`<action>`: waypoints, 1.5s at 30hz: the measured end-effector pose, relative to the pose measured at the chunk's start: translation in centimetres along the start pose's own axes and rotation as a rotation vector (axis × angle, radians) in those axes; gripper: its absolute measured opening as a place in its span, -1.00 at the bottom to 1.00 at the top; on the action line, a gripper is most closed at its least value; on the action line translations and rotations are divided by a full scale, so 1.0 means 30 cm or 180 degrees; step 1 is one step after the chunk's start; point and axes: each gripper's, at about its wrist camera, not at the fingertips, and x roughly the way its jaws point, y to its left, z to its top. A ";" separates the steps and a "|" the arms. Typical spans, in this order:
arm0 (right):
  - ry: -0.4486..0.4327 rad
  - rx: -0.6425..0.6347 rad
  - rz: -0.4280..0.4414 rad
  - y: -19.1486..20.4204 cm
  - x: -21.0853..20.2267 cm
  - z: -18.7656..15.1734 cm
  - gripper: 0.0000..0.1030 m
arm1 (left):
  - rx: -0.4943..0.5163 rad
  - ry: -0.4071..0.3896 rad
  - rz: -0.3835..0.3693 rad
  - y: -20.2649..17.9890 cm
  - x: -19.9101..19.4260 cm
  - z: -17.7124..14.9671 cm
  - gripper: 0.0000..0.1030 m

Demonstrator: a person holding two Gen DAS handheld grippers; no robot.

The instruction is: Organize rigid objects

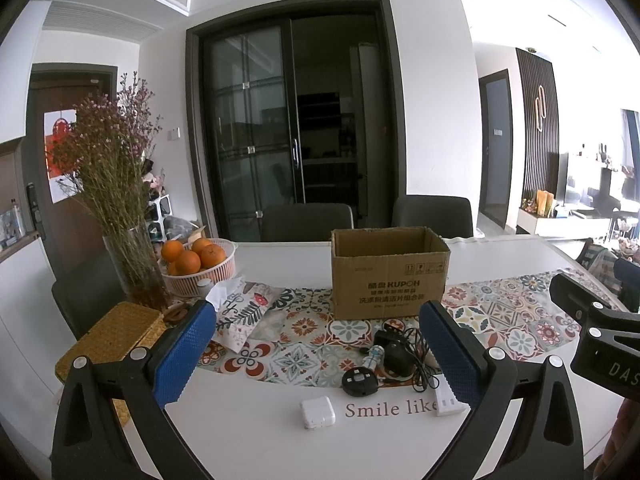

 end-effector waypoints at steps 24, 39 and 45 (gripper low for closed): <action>0.0720 0.0043 0.0116 0.033 0.194 -0.077 1.00 | 0.0004 0.0720 0.0082 0.007 0.155 -0.053 1.00; 0.1818 0.0090 0.0218 0.070 0.480 -0.218 1.00 | -0.0127 0.1891 -0.0075 0.023 0.425 -0.210 0.98; 0.2251 0.0138 0.0211 0.085 0.612 -0.298 0.97 | -0.0237 0.2352 -0.0051 0.029 0.547 -0.292 0.85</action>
